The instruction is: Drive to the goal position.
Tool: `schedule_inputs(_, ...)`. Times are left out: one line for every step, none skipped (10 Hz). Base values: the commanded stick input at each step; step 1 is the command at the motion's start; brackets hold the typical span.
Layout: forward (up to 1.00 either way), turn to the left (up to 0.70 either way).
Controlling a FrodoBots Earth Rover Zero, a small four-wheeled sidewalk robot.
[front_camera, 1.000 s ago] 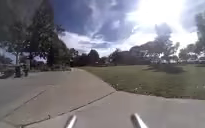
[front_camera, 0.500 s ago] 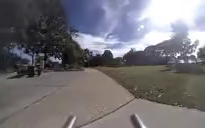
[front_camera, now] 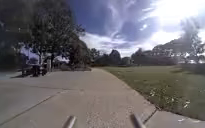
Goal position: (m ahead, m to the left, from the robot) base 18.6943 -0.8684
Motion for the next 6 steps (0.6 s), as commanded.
schedule_inputs(1.0,0.0)
schedule_inputs(1.0,0.0)
schedule_inputs(1.0,0.0)
schedule_inputs(1.0,0.0)
schedule_inputs(1.0,0.0)
schedule_inputs(1.0,0.0)
